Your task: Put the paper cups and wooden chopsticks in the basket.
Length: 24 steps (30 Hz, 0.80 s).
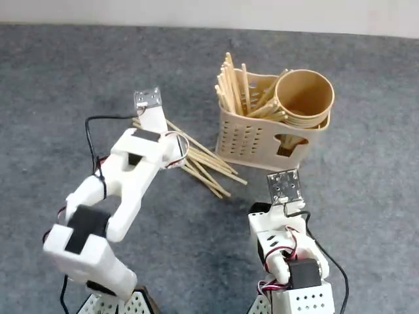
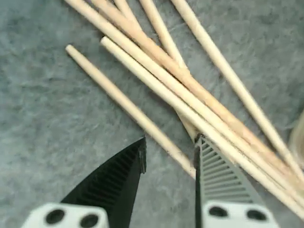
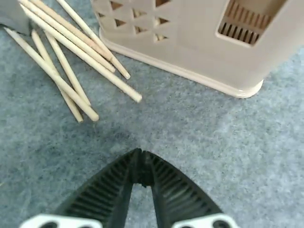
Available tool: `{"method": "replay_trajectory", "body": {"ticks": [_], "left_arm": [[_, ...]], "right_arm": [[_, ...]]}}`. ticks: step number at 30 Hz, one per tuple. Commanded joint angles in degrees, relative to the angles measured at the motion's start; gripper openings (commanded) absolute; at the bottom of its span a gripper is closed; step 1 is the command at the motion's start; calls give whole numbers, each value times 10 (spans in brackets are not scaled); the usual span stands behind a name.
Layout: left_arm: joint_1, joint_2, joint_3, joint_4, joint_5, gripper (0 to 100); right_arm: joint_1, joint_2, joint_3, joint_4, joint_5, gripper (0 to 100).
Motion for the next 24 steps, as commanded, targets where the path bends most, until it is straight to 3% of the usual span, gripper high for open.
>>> {"method": "replay_trajectory", "body": {"ticks": [1, 6, 16, 24], "left_arm": [[7, 33, -50, -7, 6, 146], [6, 43, -73, 25, 3, 3], [-3, 36, -75, 101, 3, 13], [-42, -54, -73, 141, 3, 26]], "right_arm": [[5, -9, 88, -3, -2, 5], [6, -9, 88, -3, -2, 5], [6, -9, 88, -3, -2, 5], [7, -9, 88, -3, -2, 5]]}}
